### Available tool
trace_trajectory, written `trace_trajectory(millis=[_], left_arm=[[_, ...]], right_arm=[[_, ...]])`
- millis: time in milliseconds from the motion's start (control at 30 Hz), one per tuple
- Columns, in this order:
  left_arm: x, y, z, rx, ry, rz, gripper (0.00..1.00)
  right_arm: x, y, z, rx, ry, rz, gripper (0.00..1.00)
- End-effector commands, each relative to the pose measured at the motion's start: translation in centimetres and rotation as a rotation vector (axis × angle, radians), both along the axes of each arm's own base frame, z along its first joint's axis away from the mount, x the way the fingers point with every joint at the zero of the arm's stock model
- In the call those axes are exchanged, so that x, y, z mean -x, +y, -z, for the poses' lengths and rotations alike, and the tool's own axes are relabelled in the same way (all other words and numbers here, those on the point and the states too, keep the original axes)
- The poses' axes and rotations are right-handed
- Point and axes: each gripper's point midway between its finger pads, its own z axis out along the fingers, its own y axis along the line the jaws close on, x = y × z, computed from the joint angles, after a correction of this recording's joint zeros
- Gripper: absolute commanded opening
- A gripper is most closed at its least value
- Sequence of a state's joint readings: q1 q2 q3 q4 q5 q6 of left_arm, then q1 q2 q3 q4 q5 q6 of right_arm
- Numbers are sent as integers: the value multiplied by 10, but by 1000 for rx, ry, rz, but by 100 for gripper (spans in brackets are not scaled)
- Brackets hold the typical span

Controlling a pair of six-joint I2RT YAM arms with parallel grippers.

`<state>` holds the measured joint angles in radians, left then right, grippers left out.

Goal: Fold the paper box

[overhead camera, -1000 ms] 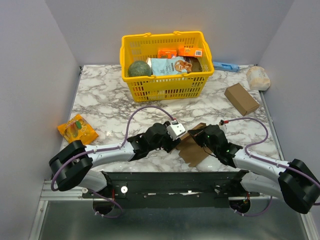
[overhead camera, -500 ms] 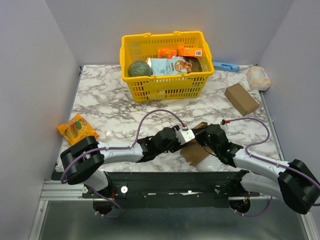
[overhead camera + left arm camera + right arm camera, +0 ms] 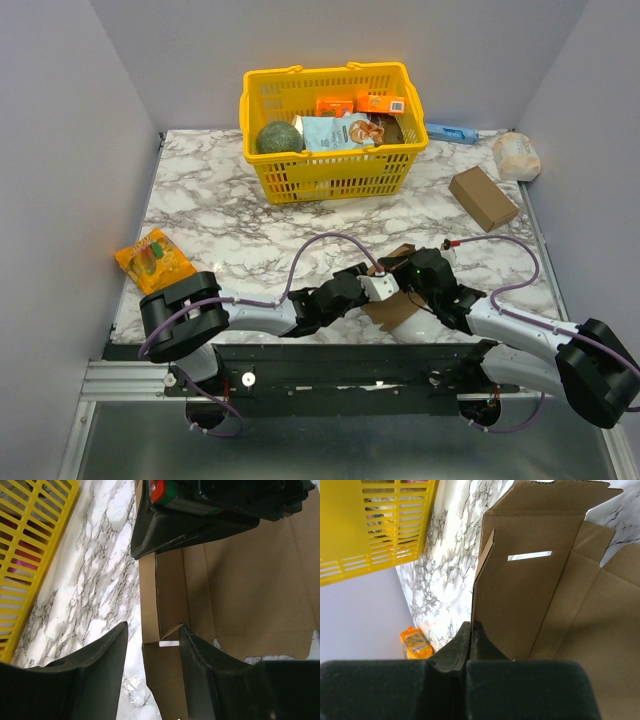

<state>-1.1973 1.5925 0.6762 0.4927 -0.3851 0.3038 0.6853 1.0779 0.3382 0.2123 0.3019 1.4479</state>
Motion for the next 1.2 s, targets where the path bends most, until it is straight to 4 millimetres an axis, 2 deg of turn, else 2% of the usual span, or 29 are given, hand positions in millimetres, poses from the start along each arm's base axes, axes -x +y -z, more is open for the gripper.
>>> trace_trajectory(millis=[0,400,533,600,633,667,767,800,867,900,967,1000,1067,1100,1167], left_arm=[[-14,-2,-22,50,-99,-53,49],[-15,-5,-16,-35,-140,-4,25],[-16,-4,-17,-34,-143,-8,24],[-15,-4,-21,-16,-138,-14,34],[-14,-2,-21,-7,-132,-19,47],[-14,-1,-22,0,-127,-21,66],[-6,2,-31,54,-94,-13,83],[-3,3,-42,96,-82,-10,85],[6,6,-44,113,-46,19,89],[9,9,-57,152,-41,26,93],[21,13,-55,171,29,62,95],[24,16,-68,214,39,73,96],[32,23,-61,253,145,94,97],[34,27,-70,302,169,99,97],[28,43,-64,363,243,43,97]], right_arm=[[10,-9,24,65,54,-6,4],[11,-5,24,64,52,-26,3],[10,-4,23,60,50,-27,3],[10,-5,23,61,48,-23,3],[10,-6,23,62,47,-20,3],[10,-6,23,62,45,-19,3],[9,-8,21,63,39,-7,3],[9,-9,21,62,38,-4,3],[9,-10,21,67,39,2,3],[8,-10,19,64,35,4,3],[8,-11,20,71,38,5,3],[8,-11,19,70,37,7,3],[8,-12,19,73,38,9,3],[8,-12,19,71,38,10,3],[9,-13,19,71,39,12,3]])
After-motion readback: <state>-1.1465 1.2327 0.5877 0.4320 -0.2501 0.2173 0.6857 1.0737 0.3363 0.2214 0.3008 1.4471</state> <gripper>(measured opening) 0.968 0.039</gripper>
